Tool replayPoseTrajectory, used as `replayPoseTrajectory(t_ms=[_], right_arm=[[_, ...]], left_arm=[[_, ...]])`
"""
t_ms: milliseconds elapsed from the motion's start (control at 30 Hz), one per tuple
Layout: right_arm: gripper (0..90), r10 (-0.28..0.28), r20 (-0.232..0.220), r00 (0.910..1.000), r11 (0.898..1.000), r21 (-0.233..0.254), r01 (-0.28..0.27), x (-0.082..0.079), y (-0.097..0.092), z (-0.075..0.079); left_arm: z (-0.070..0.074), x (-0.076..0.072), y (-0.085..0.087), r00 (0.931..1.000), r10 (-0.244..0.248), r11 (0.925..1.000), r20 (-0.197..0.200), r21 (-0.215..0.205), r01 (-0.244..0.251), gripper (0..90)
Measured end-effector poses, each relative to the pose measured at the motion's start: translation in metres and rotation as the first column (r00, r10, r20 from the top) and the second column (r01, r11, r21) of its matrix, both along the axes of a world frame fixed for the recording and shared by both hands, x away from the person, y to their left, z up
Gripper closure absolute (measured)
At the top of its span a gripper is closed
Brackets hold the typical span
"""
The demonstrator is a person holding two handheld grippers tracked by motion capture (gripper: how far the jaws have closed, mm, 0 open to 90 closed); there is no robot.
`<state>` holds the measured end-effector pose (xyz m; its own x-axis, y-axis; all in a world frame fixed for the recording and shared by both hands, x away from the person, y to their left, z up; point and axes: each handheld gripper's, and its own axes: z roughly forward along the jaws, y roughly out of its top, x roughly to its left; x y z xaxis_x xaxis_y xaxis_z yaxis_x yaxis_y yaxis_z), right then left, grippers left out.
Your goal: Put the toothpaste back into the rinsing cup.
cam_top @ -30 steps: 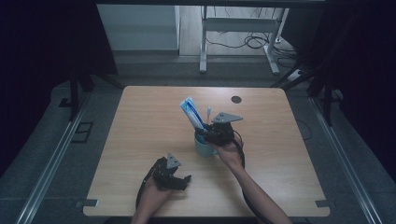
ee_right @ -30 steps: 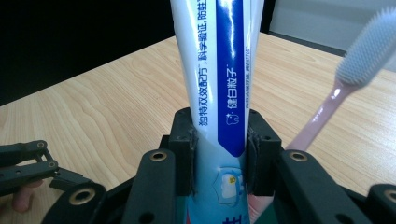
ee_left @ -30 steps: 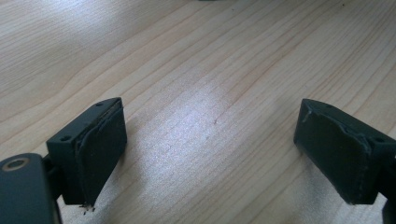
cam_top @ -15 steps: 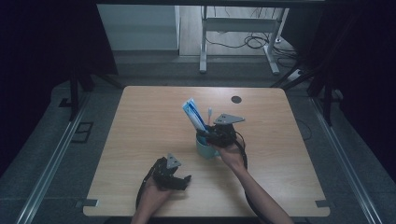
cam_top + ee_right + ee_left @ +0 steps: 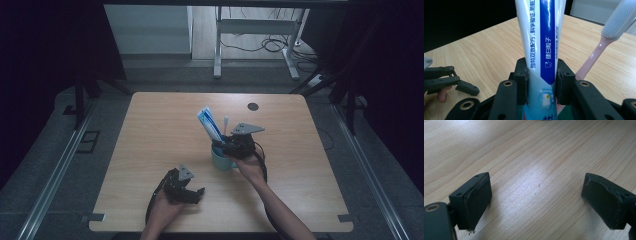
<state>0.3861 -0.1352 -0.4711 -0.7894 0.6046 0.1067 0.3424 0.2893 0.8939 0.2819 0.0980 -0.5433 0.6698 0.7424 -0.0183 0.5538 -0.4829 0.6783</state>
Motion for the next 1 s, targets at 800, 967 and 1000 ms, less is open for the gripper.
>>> replayPoseTrajectory(t_ms=[800,967,1000], right_arm=[[65.6,0.01,-0.055,0.9985,0.999,-0.046,-0.013,-0.003,-0.014,-0.013],[64.5,0.011,-0.067,0.9977,0.999,-0.037,-0.013,-0.002,-0.014,-0.013],[64.2,0.013,-0.069,0.9975,0.999,-0.038,-0.015,-0.002,-0.014,-0.013]], left_arm=[[0.0,0.0,0.0,1.0,0.002,1.0,-0.001,0.001,-0.002,9.5],[0.0,0.0,0.0,1.0,0.002,1.0,-0.001,0.001,-0.002,9.5],[0.0,0.0,0.0,1.0,0.002,1.0,-0.001,0.0,-0.002,9.5]])
